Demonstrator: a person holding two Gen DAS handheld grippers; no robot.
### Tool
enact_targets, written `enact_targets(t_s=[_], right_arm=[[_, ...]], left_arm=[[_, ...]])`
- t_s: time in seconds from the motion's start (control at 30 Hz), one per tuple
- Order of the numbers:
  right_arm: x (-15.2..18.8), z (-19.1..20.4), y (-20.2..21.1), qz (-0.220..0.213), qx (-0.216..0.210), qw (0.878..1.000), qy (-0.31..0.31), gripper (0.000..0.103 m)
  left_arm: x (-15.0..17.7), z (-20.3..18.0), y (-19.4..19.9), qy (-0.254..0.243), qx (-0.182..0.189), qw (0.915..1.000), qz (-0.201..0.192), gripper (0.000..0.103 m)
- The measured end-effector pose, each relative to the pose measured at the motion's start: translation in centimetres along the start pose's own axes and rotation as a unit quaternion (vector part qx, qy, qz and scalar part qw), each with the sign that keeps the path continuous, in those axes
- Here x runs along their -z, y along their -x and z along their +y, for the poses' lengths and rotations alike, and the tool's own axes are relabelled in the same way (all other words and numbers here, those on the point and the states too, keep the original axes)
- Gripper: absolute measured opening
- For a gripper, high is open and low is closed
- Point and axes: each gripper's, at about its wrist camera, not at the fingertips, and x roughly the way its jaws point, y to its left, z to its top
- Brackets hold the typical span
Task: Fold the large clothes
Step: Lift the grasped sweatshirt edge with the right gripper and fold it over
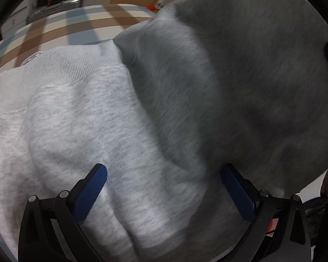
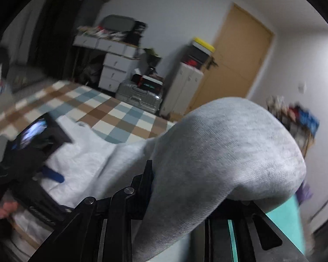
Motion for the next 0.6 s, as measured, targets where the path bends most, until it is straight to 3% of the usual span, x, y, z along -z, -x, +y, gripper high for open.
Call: enact_targets(t_s=[0.1, 0.23, 0.3, 0.37, 0.6], right_arm=[[0.0, 3.6, 1.3, -0.034, 0.01, 0.995, 0.098, 0.022], [-0.1, 8.3, 2.2, -0.046, -0.01, 0.987, 0.152, 0.022], [-0.5, 10.7, 2.7, -0.056, -0.019, 0.982, 0.177, 0.022], [-0.9, 12.7, 3.1, -0.06, -0.028, 0.977, 0.202, 0.022], [-1.5, 19.2, 3.5, -0.04, -0.09, 0.958, 0.269, 0.022]], left_arm=[[-0.6, 0.9, 1.3, -0.002, 0.046, 0.9986, 0.027, 0.099], [1.2, 5.9, 7.3, 0.043, 0.055, 0.9974, -0.02, 0.099], [2.5, 8.8, 8.1, 0.077, 0.057, 0.9954, -0.009, 0.099], [3.8, 11.6, 7.1, 0.116, 0.07, 0.9902, 0.032, 0.097], [5.3, 12.8, 8.6, 0.085, 0.085, 0.9926, 0.022, 0.095]])
